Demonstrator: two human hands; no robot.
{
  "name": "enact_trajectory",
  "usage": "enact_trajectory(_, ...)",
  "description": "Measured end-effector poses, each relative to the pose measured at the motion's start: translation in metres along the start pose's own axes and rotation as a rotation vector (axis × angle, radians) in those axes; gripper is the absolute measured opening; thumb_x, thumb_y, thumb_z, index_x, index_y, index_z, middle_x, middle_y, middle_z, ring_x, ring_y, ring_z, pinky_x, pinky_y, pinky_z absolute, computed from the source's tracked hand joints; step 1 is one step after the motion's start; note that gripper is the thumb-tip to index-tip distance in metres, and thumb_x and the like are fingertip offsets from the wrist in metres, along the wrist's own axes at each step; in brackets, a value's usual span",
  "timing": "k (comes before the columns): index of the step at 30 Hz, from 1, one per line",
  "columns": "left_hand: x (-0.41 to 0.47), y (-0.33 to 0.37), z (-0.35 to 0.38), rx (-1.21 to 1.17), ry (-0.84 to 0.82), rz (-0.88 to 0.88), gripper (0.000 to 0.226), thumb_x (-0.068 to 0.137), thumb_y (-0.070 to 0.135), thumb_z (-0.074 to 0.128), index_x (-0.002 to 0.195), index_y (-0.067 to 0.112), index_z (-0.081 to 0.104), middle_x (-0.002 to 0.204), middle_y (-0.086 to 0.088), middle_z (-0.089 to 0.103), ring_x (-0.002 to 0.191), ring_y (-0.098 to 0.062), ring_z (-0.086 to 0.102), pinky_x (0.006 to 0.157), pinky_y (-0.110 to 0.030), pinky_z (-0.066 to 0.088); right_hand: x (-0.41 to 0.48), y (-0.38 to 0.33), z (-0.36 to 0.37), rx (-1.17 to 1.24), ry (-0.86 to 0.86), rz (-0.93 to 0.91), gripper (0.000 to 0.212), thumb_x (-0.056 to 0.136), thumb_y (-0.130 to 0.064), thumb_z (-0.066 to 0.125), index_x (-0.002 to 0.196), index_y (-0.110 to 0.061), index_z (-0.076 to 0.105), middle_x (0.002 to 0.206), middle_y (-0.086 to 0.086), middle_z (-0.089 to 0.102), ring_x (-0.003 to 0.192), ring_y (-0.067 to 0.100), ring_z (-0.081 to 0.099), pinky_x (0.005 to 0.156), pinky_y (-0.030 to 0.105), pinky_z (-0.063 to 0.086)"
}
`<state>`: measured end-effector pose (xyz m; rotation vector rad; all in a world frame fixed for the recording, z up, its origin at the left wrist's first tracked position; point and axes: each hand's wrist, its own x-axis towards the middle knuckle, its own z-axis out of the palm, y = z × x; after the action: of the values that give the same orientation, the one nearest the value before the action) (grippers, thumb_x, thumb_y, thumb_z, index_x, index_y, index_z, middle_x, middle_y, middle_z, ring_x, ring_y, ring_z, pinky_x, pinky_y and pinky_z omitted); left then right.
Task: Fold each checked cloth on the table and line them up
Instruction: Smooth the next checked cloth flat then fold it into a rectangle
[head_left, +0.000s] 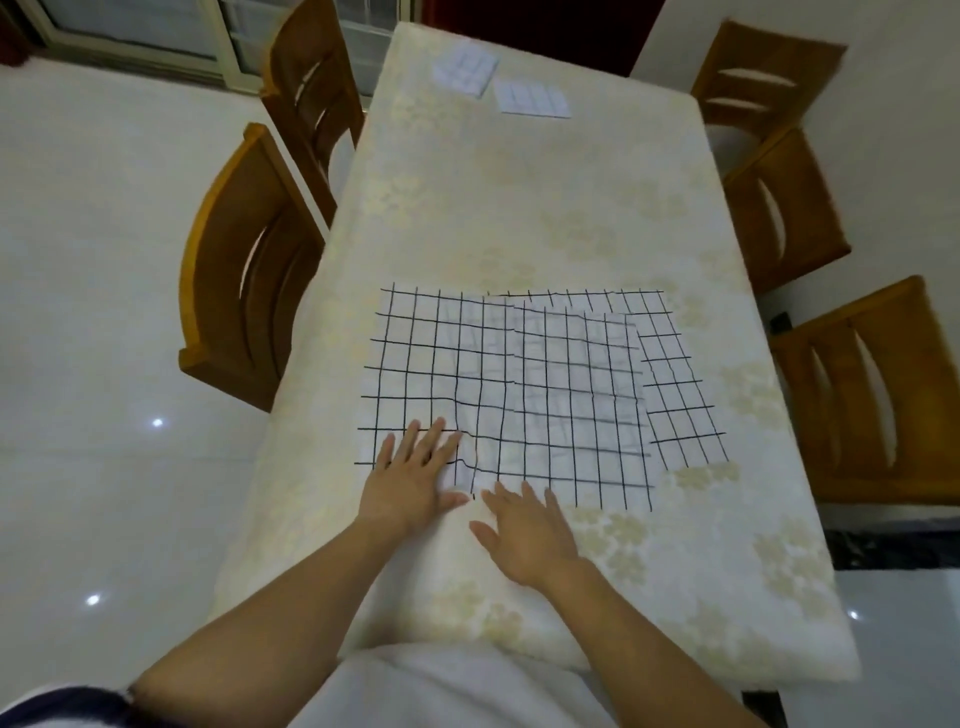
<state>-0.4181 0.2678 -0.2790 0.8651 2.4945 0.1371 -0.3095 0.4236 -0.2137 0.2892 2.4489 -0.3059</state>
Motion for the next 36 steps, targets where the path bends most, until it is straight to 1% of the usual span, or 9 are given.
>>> enact_trajectory(3, -0.006, -0.015, -0.002, 0.027, -0.037, 0.054, 0.085, 0.095, 0.073, 0.034, 0.157, 0.042, -0.015, 0.162, 0.015, -0.028, 0.153, -0.020, -0.023, 0.123, -0.046, -0.012, 0.001, 0.001, -0.012, 0.201, 0.220, 0.032, 0.052, 0.102, -0.049, 0.036, 0.148, -0.024, 0.042, 0.146, 0.003, 0.051, 0.137, 0.026, 0.043, 0.118, 0.040, 0.026)
enact_trajectory(8, -0.021, -0.034, 0.008, 0.041, -0.005, 0.169, 0.079, 0.090, 0.077, 0.024, 0.157, 0.046, -0.002, 0.166, 0.012, -0.017, 0.154, -0.022, -0.019, 0.124, -0.046, -0.009, 0.013, 0.017, 0.001, 0.144, 0.241, 0.055, 0.066, 0.103, -0.047, 0.036, 0.159, -0.025, 0.008, 0.166, 0.003, -0.001, 0.153, 0.028, 0.000, 0.124, 0.042, 0.007)
enact_trajectory(11, -0.038, -0.041, 0.013, 0.008, -0.009, 0.221, 0.087, 0.080, 0.087, 0.013, 0.157, 0.048, 0.006, 0.165, 0.015, -0.014, 0.152, -0.018, -0.021, 0.125, -0.045, -0.010, 0.013, 0.024, 0.018, 0.115, 0.154, 0.084, 0.069, 0.103, -0.051, 0.031, 0.158, -0.027, -0.005, 0.166, 0.002, -0.011, 0.152, 0.029, -0.009, 0.124, 0.044, 0.002)
enact_trajectory(15, -0.052, -0.043, 0.013, -0.039, 0.083, 0.187, 0.080, 0.088, 0.083, 0.014, 0.158, 0.045, 0.012, 0.165, 0.017, -0.006, 0.154, -0.019, -0.014, 0.125, -0.044, -0.009, 0.005, 0.019, 0.041, 0.040, 0.128, 0.110, 0.071, 0.102, -0.056, 0.024, 0.157, -0.028, -0.012, 0.164, 0.001, -0.019, 0.151, 0.031, -0.015, 0.124, 0.046, 0.000)
enact_trajectory(18, -0.047, -0.032, 0.010, -0.016, 0.142, 0.173, 0.084, 0.088, 0.079, -0.003, 0.160, 0.039, 0.006, 0.166, 0.012, -0.010, 0.154, -0.023, -0.015, 0.125, -0.043, -0.009, -0.001, 0.007, 0.052, 0.035, 0.175, 0.107, 0.069, 0.100, -0.060, 0.017, 0.157, -0.031, -0.008, 0.165, -0.002, -0.013, 0.152, 0.030, -0.013, 0.123, 0.046, -0.004)
enact_trajectory(22, -0.023, -0.004, 0.006, 0.050, 0.111, 0.212, 0.073, 0.097, 0.065, 0.015, 0.160, 0.035, -0.006, 0.165, 0.007, -0.023, 0.152, -0.025, -0.023, 0.126, -0.045, -0.008, -0.014, -0.004, 0.063, -0.010, 0.183, 0.080, 0.077, 0.085, -0.064, -0.006, 0.157, -0.036, -0.005, 0.165, -0.006, -0.010, 0.152, 0.026, -0.011, 0.121, 0.043, -0.010)
enact_trajectory(28, -0.009, 0.020, 0.019, 0.076, 0.077, 0.172, 0.069, 0.104, 0.061, 0.016, 0.160, 0.030, -0.012, 0.165, 0.002, -0.025, 0.151, -0.028, -0.025, 0.124, -0.048, -0.011, -0.016, -0.003, 0.052, -0.030, 0.385, 0.107, 0.056, 0.099, -0.045, 0.023, 0.148, -0.023, 0.041, 0.152, 0.003, 0.044, 0.144, 0.024, 0.032, 0.122, 0.041, 0.007)
enact_trajectory(32, -0.011, 0.021, 0.023, 0.065, 0.075, 0.142, 0.069, 0.102, 0.064, 0.010, 0.158, 0.033, -0.015, 0.163, 0.006, -0.029, 0.150, -0.026, -0.028, 0.124, -0.049, -0.012, 0.012, 0.004, 0.042, 0.050, 0.291, 0.084, 0.066, 0.103, -0.053, 0.025, 0.159, -0.026, 0.002, 0.166, 0.001, -0.004, 0.153, 0.026, -0.002, 0.124, 0.043, 0.004)
enact_trajectory(36, -0.011, 0.010, 0.021, 0.054, 0.081, 0.121, 0.068, 0.099, 0.069, 0.005, 0.156, 0.040, -0.019, 0.162, 0.013, -0.030, 0.150, -0.021, -0.029, 0.123, -0.051, -0.014, 0.023, 0.023, 0.047, 0.000, 0.202, 0.091, 0.069, 0.099, -0.062, 0.010, 0.154, -0.032, -0.019, 0.160, -0.009, -0.027, 0.150, 0.023, -0.020, 0.123, 0.045, -0.003)
